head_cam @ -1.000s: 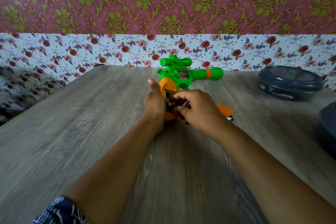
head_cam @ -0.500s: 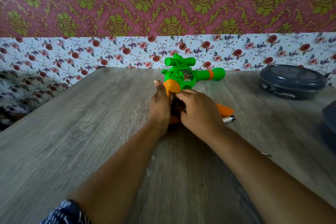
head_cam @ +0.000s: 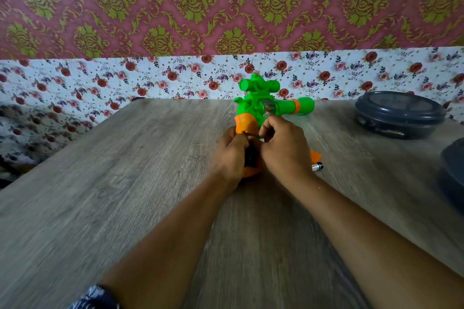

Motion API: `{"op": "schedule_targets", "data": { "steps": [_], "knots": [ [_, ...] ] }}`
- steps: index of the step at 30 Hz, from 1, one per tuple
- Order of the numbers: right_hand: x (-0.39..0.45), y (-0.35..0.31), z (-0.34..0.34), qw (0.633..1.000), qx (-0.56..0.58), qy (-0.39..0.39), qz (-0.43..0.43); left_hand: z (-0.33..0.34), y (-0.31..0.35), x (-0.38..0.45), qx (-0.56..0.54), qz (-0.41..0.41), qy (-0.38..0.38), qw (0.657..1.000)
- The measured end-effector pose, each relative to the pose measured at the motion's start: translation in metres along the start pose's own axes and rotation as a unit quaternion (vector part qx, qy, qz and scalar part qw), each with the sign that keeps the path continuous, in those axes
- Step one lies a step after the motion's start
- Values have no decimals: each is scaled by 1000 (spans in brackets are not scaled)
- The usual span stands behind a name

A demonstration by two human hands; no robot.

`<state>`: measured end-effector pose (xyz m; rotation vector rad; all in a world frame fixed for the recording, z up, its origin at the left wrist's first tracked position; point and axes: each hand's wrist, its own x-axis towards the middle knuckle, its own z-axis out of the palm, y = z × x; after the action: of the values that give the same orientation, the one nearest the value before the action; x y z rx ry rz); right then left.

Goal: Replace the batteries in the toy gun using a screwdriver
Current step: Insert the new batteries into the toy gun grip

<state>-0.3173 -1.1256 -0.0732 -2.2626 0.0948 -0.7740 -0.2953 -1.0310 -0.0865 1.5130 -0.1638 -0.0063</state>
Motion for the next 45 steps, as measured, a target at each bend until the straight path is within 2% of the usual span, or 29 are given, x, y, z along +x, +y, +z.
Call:
{"op": "schedule_targets", "data": {
  "steps": [4, 8, 11, 15, 20, 25, 29, 33, 35, 38, 42, 45],
  "knots": [
    [4, 2, 2, 999, 33, -16, 19, 2, -5, 1, 91, 44, 25, 995],
    [8, 8, 2, 999, 29, -22, 20, 2, -5, 1, 205, 89, 49, 973],
    [12, 7, -3, 998, 44, -36, 37, 3, -6, 1, 183, 89, 40, 978],
    [26, 12, -37, 997, 23, -60, 53, 4, -4, 3, 73, 33, 25, 996],
    [23, 21, -77, 967, -48, -238, 75, 4, -6, 6, 61, 24, 25, 998],
    [20, 17, -79, 936, -164, -306, 64, 2, -5, 6, 74, 22, 23, 997],
    [14, 14, -70, 901, -304, -306, 45, 1, -6, 7, 90, 21, 27, 995],
    [10, 11, -63, 897, -360, -258, 4, 2, -5, 7, 79, 21, 32, 996],
    [12, 8, -63, 921, -316, -226, -6, 2, -4, 6, 61, 17, 27, 998],
    [13, 2, -60, 967, -125, -223, 15, 1, -3, 6, 62, 19, 17, 998],
    [12, -2, -49, 962, 31, -254, 96, -1, -3, 6, 81, 21, 22, 996],
    [11, 1, -46, 956, 101, -252, 115, -1, -3, 5, 125, 29, 29, 991]
  ]
}}
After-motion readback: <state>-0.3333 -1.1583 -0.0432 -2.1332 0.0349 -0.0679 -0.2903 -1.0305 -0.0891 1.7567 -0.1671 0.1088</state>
